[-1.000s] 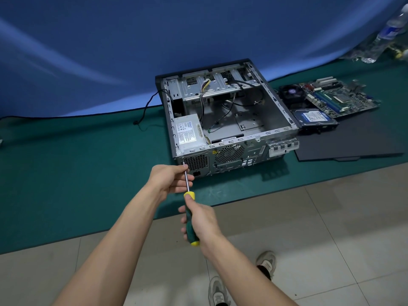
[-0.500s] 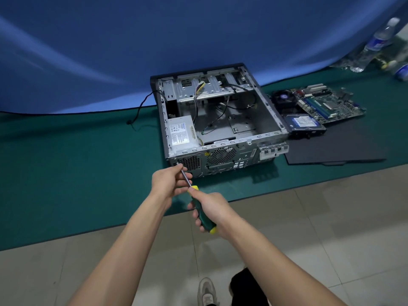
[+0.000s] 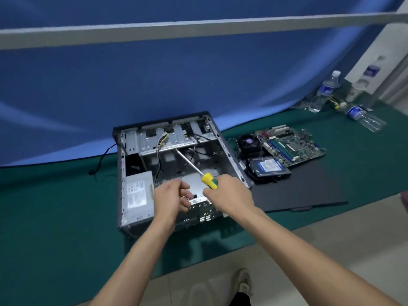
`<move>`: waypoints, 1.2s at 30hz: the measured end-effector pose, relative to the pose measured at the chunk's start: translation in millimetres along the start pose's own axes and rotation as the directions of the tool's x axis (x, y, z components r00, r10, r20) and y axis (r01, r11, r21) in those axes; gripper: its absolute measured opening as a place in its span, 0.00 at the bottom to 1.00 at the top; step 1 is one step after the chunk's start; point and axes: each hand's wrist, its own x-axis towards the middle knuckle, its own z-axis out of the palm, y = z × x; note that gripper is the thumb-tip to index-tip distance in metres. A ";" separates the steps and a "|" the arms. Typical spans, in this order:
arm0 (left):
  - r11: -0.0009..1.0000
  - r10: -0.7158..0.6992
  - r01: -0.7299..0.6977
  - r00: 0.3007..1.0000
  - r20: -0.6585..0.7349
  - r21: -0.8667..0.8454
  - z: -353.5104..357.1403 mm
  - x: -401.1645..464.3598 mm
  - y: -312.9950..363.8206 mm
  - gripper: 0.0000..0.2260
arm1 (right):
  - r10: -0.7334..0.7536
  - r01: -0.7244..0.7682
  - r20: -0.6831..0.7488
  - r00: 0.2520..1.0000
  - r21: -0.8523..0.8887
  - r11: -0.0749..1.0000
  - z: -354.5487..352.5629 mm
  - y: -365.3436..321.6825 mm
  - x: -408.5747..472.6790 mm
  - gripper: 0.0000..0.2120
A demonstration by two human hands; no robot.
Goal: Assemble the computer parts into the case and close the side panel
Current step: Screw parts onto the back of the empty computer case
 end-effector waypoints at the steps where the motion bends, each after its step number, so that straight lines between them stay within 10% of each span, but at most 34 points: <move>1: 0.998 0.013 -0.014 1.000 0.012 0.059 13.8 8.0 0.9 0.14 | 0.018 -0.018 -0.025 1.000 0.032 0.999 -7.9 8.7 13.9 0.12; 10: 0.802 0.231 -0.182 0.973 -0.015 0.569 133.2 90.3 12.5 0.20 | 0.072 -0.088 0.051 0.996 0.434 0.896 -40.8 101.1 133.0 0.23; 20: 0.617 0.350 -0.102 0.924 -0.156 0.781 201.8 159.5 9.5 0.19 | 0.252 -0.383 0.321 0.913 0.464 0.799 -11.4 162.9 219.2 0.16; 36: 0.495 0.396 -0.029 0.897 -0.195 0.869 211.6 184.8 -5.5 0.20 | 0.318 -0.399 0.285 0.904 0.295 0.869 50.2 136.5 305.4 0.07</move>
